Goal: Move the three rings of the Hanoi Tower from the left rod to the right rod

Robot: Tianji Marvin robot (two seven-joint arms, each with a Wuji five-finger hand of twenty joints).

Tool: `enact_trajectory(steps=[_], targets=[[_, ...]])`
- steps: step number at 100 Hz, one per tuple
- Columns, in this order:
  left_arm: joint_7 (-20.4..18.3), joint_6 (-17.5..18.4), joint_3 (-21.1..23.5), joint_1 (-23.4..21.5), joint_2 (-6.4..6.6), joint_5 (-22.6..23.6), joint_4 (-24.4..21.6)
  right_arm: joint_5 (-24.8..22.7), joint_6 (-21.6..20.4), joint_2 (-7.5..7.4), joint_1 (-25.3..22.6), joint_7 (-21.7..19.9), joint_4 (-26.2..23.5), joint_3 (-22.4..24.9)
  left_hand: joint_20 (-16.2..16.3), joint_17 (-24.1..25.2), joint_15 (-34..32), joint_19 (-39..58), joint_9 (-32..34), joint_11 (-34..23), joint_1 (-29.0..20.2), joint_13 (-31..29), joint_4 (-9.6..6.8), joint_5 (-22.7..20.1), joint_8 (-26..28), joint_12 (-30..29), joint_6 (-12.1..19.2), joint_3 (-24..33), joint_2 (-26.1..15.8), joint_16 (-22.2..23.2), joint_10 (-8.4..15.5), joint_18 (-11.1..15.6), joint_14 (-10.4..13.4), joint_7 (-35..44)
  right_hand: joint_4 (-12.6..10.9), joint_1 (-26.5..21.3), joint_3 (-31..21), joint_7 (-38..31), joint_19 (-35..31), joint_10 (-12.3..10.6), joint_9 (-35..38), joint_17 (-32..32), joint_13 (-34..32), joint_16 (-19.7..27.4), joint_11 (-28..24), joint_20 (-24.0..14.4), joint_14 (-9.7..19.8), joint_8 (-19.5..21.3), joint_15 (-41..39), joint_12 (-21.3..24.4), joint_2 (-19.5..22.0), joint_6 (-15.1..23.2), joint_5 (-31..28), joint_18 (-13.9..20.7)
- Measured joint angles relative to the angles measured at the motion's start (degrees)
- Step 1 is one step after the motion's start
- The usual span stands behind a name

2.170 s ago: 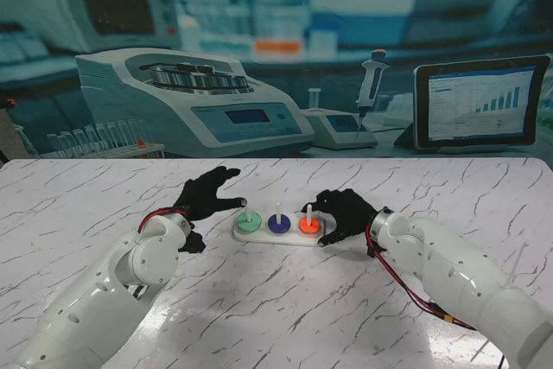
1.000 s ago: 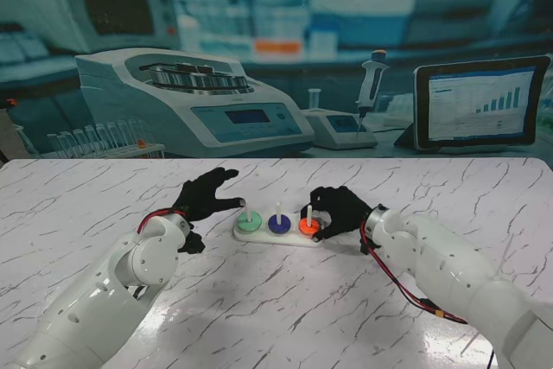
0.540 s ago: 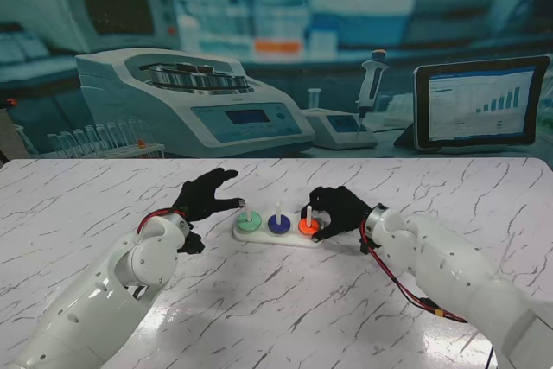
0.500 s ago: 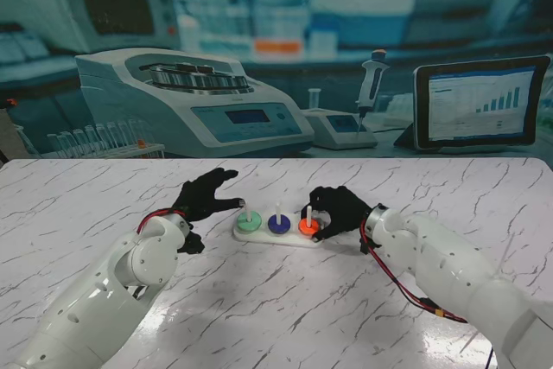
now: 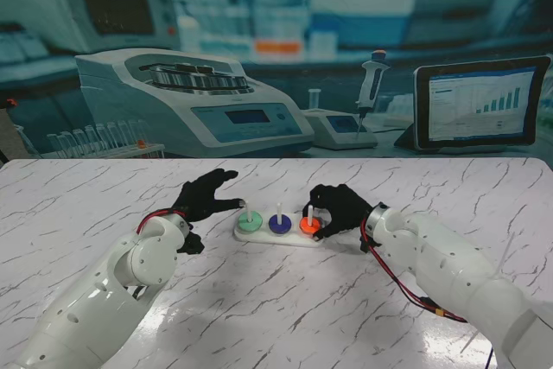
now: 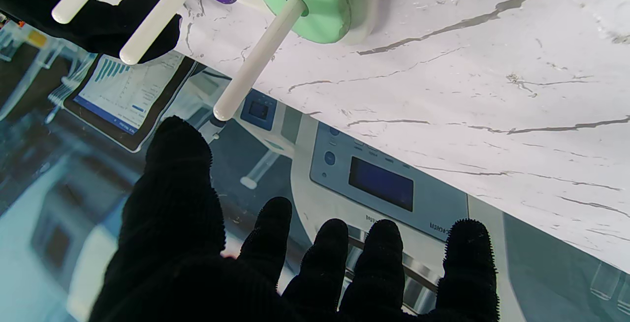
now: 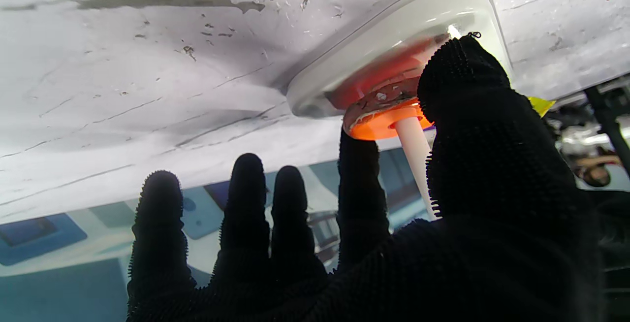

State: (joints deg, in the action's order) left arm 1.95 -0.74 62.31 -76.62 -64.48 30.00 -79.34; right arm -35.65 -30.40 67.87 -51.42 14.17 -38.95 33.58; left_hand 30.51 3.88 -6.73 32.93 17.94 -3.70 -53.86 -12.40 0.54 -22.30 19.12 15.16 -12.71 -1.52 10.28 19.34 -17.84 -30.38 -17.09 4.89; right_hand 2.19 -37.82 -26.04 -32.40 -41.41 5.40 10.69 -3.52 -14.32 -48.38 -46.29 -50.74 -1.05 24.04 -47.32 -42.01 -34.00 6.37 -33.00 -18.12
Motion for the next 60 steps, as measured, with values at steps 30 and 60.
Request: enact_trajectory(steps=[30, 60], targets=[[-0.3, 0.0, 0.1, 0.0, 0.04, 0.0, 0.0, -1.6, -1.0, -1.17, -0.3, -2.0, -2.9, 2.2, 0.0, 0.0, 0.0, 0.0, 0.0, 0.0, 0.0, 0.0, 0.00, 0.0, 0.0, 0.0, 0.0, 0.0, 0.0, 0.0, 0.0, 0.0, 0.0, 0.0, 0.0, 0.0, 0.7, -1.9, -0.7, -0.9, 1.6, -0.3, -1.5, 0.0, 0.0, 0.1, 0.5, -2.0, 0.0, 0.1, -0.1, 0.0, 0.0, 0.0], [-0.4, 0.1, 0.2, 0.0, 0.06, -0.1, 0.0, -3.9, -3.8, -2.91, 0.0, -4.8, -5.9, 5.0, 0.0, 0.0, 0.0, -0.1, 0.0, 0.0, 0.0, 0.0, 0.00, 0.0, 0.0, 0.0, 0.0, 0.0, 0.0, 0.0, 0.0, 0.0, 0.0, 0.0, 0.0, 0.0, 0.8, -2.8, -0.7, -1.1, 1.7, -0.9, -2.6, 0.6, 0.0, 0.6, 0.5, -3.4, 0.0, 0.1, -0.1, 0.0, 0.0, 0.0]])
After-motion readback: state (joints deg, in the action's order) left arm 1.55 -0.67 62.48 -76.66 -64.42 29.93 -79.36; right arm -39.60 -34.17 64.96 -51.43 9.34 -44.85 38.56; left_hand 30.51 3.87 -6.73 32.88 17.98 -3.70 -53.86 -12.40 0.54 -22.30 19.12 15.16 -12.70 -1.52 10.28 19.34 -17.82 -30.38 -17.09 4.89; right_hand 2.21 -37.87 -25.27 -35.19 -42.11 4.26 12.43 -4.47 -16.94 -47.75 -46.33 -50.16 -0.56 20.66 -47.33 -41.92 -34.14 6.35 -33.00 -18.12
